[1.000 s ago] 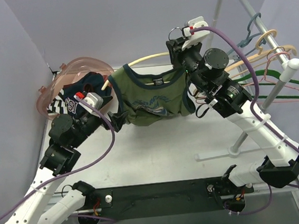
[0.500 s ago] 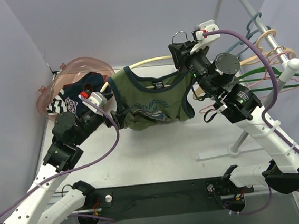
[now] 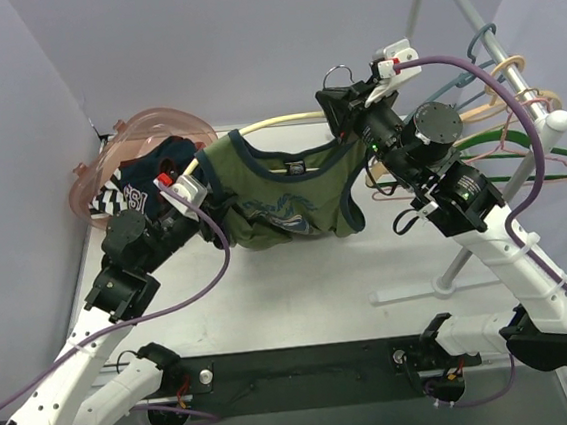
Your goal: Remove the tank top from the hanger
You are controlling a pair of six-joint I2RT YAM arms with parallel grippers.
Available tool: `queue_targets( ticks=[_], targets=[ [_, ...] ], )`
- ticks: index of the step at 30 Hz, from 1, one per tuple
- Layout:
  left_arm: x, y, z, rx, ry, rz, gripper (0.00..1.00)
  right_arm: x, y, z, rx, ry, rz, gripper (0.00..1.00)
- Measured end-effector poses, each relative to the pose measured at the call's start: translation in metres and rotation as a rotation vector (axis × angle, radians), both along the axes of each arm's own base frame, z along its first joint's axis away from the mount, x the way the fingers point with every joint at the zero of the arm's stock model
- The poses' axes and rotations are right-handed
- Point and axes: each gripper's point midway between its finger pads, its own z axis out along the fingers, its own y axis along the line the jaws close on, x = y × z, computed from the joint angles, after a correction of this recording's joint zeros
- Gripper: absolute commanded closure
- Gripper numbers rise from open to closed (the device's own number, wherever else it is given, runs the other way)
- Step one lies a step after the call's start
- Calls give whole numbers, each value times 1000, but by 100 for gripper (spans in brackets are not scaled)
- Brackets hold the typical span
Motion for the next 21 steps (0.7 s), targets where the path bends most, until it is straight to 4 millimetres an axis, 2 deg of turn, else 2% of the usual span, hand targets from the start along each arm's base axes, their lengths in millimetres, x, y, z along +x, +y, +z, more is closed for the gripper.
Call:
queue_targets(
  ticks=[3,9,14,19,21],
  targets=[
    [-4,0,-1,-5,-3,-10,100,-1,0,1,2,-2,3,100],
    [-17,10,4,-16,-6,4,100,-1,0,0,-16,-11,1,100],
    [-28,27,9,-45,6,59,100,4,-3,-5,-58,-30,-26,100],
    [-34,44,17,-95,42,132,100,18,-13,-21,-85,-14,-92,100],
    [-36,48,24,-121,61,152,100,29,-23,-32,-76,17,-128,100]
  ],
)
